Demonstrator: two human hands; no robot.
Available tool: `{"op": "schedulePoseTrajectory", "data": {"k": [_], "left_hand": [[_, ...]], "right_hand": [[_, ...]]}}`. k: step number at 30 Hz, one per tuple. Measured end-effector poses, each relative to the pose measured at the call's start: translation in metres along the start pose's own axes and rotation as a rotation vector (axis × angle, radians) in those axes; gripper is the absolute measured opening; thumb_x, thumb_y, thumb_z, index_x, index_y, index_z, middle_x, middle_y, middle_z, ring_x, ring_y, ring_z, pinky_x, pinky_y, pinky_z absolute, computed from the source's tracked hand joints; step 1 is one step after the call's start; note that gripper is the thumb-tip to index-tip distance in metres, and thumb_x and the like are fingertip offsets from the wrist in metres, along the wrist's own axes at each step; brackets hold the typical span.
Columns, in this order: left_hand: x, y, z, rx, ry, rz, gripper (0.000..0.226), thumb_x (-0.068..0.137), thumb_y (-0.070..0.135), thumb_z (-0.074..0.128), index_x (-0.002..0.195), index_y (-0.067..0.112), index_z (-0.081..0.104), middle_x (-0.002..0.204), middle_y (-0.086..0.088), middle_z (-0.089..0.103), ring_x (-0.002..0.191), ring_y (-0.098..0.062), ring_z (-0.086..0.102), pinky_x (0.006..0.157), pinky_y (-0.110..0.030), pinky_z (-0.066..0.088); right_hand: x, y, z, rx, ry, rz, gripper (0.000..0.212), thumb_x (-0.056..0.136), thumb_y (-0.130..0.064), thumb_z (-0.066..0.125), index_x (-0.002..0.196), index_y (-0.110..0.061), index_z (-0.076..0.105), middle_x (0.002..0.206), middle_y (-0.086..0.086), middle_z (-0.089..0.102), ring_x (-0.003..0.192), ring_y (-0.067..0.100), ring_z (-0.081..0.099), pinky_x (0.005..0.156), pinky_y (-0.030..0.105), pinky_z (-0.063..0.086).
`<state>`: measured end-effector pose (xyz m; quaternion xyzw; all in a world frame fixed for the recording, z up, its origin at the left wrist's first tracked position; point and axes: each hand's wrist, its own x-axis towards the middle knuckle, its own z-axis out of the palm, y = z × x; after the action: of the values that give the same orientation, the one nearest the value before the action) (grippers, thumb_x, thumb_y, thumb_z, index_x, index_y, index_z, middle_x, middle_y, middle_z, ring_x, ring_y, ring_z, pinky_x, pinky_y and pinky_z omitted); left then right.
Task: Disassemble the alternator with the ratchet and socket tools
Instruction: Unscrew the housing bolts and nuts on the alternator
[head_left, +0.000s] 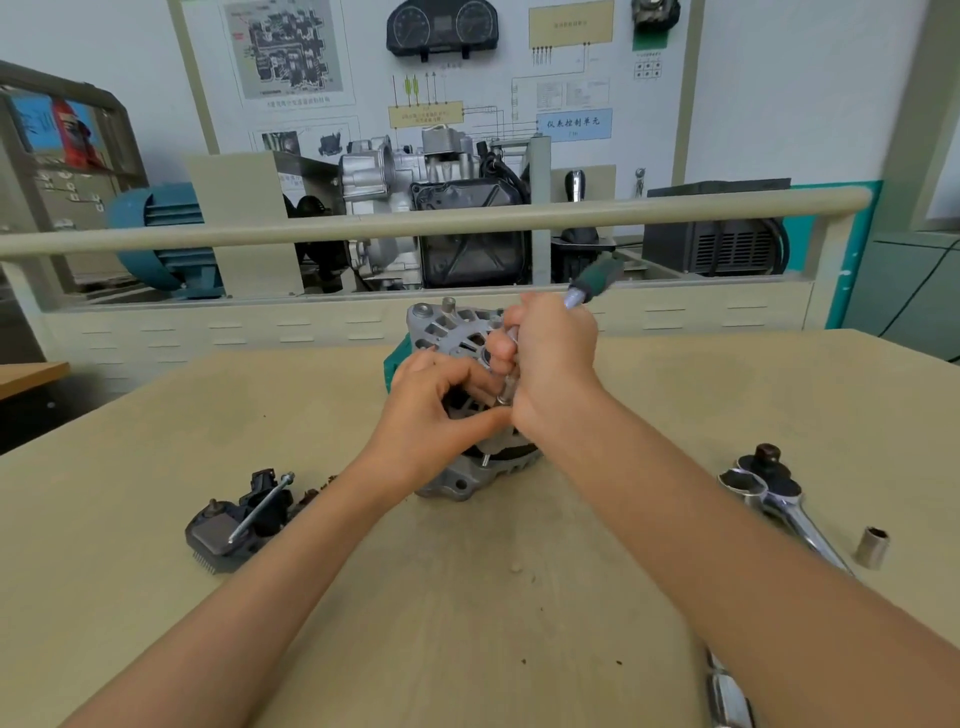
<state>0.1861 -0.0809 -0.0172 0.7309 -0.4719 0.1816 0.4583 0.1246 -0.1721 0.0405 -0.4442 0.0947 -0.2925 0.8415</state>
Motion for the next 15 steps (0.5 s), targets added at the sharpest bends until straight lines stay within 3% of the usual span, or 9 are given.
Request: {"op": "schedulePoseTrajectory", "data": {"k": [2, 4, 7, 9, 12, 13, 15], "left_hand": [[0.001, -0.002, -0.003, 0.035, -0.034, -0.026, 0.016, 0.071, 0.031, 0.076, 0.084, 0.033, 0.067, 0.087, 0.011, 0.062, 0.096, -0.011, 0.045, 0.087, -0.024, 0.034], [0.000, -0.001, -0.006, -0.002, -0.061, -0.030, 0.023, 0.073, 0.031, 0.074, 0.089, 0.044, 0.066, 0.095, 0.018, 0.061, 0.104, -0.007, 0.043, 0.093, -0.015, 0.030], [0.000, 0.000, -0.008, -0.042, -0.073, -0.007, 0.029, 0.075, 0.025, 0.074, 0.085, 0.050, 0.063, 0.094, 0.040, 0.055, 0.106, -0.001, 0.042, 0.098, -0.019, 0.029], [0.001, 0.002, -0.007, -0.041, -0.060, 0.013, 0.025, 0.074, 0.021, 0.075, 0.077, 0.044, 0.065, 0.084, 0.038, 0.058, 0.096, 0.003, 0.046, 0.091, -0.018, 0.031], [0.002, 0.006, -0.002, -0.021, -0.004, 0.125, 0.034, 0.069, 0.008, 0.076, 0.062, 0.035, 0.057, 0.062, 0.034, 0.057, 0.074, 0.016, 0.051, 0.075, -0.002, 0.030], [0.003, 0.006, -0.001, -0.016, 0.004, 0.130, 0.034, 0.069, 0.006, 0.074, 0.062, 0.034, 0.056, 0.059, 0.033, 0.056, 0.071, 0.016, 0.051, 0.073, -0.003, 0.031], [0.002, 0.002, -0.001, -0.016, -0.011, 0.080, 0.034, 0.071, 0.006, 0.074, 0.064, 0.033, 0.055, 0.060, 0.031, 0.055, 0.073, 0.007, 0.048, 0.073, -0.017, 0.032]], "right_hand": [[0.008, -0.014, -0.005, -0.164, -0.301, 0.171, 0.021, 0.098, -0.006, 0.029, 0.093, -0.009, 0.049, 0.043, -0.008, 0.037, 0.026, 0.003, 0.027, 0.032, 0.014, 0.020], [0.014, -0.025, -0.007, -0.348, -0.625, 0.305, 0.022, 0.100, -0.008, 0.028, 0.097, -0.009, 0.050, 0.037, -0.009, 0.033, 0.024, 0.001, 0.025, 0.030, 0.015, 0.020], [0.019, -0.030, -0.007, -0.442, -0.767, 0.376, 0.023, 0.101, -0.010, 0.029, 0.098, -0.008, 0.052, 0.037, -0.010, 0.031, 0.023, 0.002, 0.025, 0.029, 0.013, 0.020], [0.015, -0.026, -0.006, -0.381, -0.685, 0.320, 0.021, 0.100, -0.011, 0.033, 0.096, -0.009, 0.053, 0.039, -0.010, 0.033, 0.024, 0.001, 0.025, 0.029, 0.014, 0.020], [-0.003, -0.001, -0.001, -0.087, -0.158, -0.002, 0.014, 0.099, -0.009, 0.039, 0.087, -0.012, 0.046, 0.053, -0.003, 0.042, 0.030, 0.005, 0.033, 0.033, 0.016, 0.025], [-0.008, 0.007, 0.000, 0.007, 0.019, -0.118, 0.015, 0.099, -0.007, 0.035, 0.086, -0.013, 0.040, 0.059, 0.000, 0.043, 0.033, 0.007, 0.036, 0.034, 0.017, 0.028], [-0.012, 0.014, 0.004, 0.060, 0.134, -0.196, 0.017, 0.099, -0.006, 0.029, 0.085, -0.014, 0.035, 0.065, 0.003, 0.043, 0.039, 0.011, 0.038, 0.037, 0.019, 0.031]]}}
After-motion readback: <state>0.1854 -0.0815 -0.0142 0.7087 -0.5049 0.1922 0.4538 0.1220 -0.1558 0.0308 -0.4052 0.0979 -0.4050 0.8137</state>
